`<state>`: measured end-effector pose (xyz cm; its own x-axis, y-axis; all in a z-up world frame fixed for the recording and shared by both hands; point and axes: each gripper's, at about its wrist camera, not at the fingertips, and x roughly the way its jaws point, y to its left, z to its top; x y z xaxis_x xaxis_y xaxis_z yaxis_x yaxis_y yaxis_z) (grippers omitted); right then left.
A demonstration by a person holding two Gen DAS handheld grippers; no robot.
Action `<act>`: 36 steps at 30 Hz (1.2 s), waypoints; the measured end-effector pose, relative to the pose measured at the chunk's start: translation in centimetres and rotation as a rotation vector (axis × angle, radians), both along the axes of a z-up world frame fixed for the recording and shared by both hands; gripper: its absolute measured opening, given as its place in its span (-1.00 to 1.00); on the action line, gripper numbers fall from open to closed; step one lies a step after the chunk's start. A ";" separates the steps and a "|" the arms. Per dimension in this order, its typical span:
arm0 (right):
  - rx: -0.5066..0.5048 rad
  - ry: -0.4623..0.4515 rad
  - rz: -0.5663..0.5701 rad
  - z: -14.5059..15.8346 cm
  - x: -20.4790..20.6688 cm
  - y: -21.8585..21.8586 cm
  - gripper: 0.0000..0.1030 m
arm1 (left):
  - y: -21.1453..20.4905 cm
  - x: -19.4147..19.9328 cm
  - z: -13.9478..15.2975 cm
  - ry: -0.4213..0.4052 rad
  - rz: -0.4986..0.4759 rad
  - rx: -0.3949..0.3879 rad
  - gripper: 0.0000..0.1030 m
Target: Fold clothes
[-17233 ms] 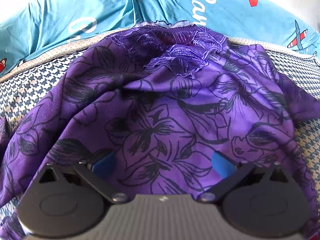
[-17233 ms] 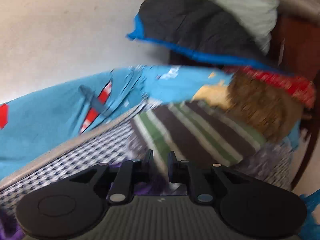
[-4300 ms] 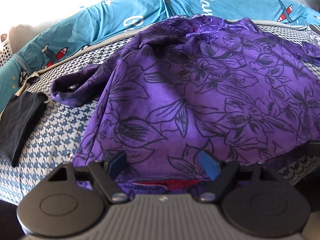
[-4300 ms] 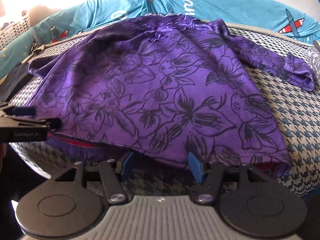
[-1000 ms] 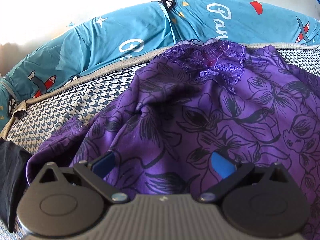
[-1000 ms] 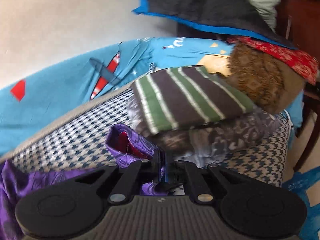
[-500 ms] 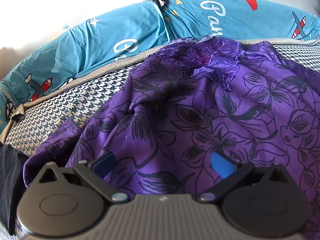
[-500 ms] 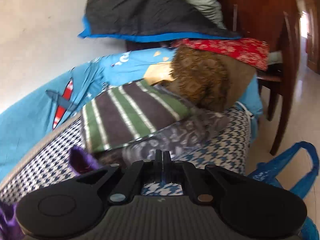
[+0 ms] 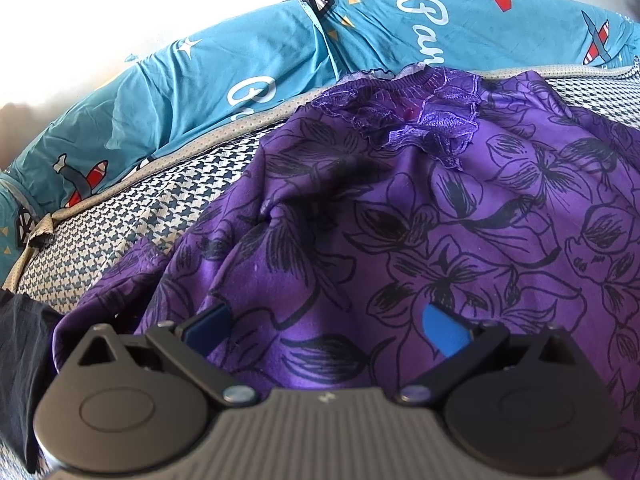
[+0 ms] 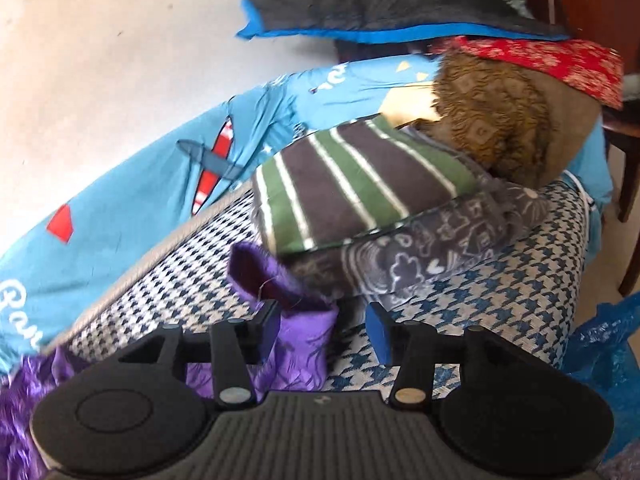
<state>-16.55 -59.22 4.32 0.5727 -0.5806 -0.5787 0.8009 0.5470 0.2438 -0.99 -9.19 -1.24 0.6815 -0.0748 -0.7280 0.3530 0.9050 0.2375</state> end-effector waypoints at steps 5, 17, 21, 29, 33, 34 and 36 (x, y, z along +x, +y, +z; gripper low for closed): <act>-0.037 0.095 0.040 -1.2 1.7 0.0 0.10 | -0.3 0.0 -0.2 0.003 -0.005 0.017 1.00; -0.121 0.187 0.104 -2.5 4.8 1.2 -0.83 | -0.4 -0.1 -0.5 0.002 -0.006 0.032 1.00; -0.179 0.138 0.055 -0.9 3.7 2.3 -0.86 | -0.4 -0.2 -0.5 0.002 -0.009 0.033 1.00; -0.200 0.069 -0.167 1.2 0.3 1.3 -0.87 | -0.4 -0.3 -0.6 0.009 -0.021 0.027 1.00; -0.162 0.093 -0.224 0.8 -0.5 0.7 -0.88 | -0.4 -0.3 -0.6 0.027 -0.034 0.016 1.00; -0.161 0.104 -0.232 0.6 -0.5 0.6 -0.88 | -0.4 -0.3 -0.7 0.031 -0.035 0.014 1.00; -0.159 0.133 -0.255 0.4 -0.6 0.4 -0.88 | -0.5 -0.3 -0.8 0.038 -0.037 0.010 1.00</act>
<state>-17.12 -58.81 4.74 0.3231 -0.7844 -0.5295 0.9359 0.3479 0.0556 -1.33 -9.65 -2.03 0.6503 -0.0915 -0.7541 0.3948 0.8889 0.2326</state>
